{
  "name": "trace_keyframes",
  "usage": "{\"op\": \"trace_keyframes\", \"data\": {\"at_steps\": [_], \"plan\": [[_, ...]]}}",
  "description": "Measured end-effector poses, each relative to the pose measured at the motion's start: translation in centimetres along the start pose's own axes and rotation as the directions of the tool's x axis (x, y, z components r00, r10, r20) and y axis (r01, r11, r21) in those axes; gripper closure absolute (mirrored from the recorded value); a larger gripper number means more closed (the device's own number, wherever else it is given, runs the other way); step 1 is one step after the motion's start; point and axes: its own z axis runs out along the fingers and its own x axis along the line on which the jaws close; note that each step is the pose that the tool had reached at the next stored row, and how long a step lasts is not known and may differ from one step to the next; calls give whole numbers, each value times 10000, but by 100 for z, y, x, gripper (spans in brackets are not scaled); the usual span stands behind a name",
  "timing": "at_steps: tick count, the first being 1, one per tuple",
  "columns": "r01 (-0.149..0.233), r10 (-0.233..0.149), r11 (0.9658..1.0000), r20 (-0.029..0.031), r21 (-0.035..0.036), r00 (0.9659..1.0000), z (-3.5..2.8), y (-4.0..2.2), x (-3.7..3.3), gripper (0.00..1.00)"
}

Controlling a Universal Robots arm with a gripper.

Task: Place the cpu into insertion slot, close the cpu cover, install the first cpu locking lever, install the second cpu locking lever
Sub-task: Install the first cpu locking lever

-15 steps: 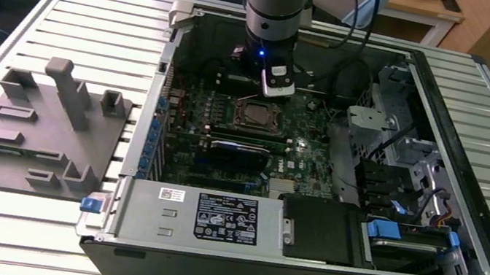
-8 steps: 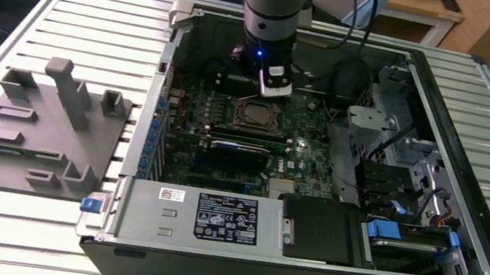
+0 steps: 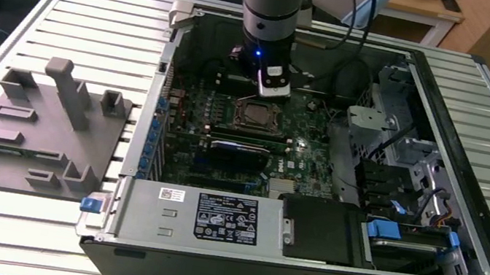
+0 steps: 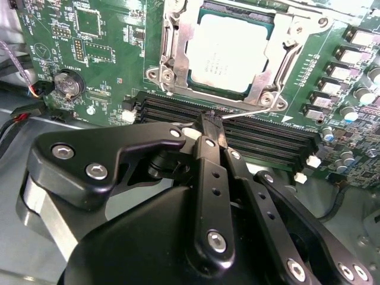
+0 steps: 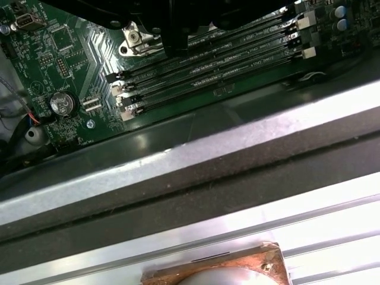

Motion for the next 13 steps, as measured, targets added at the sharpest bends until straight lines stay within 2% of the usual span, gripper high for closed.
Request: {"op": "trace_keyframes", "data": {"at_steps": [4,7,11,13], "plan": [[-19,19,10000,22,-15,10000,9,-1,3,90],[-36,37,9999,27,-104,10000,17,-6,12,90],[-30,31,9999,59,-147,10000,21,-8,13,90],[-35,36,9998,54,-203,10000,24,-9,14,90]]}}
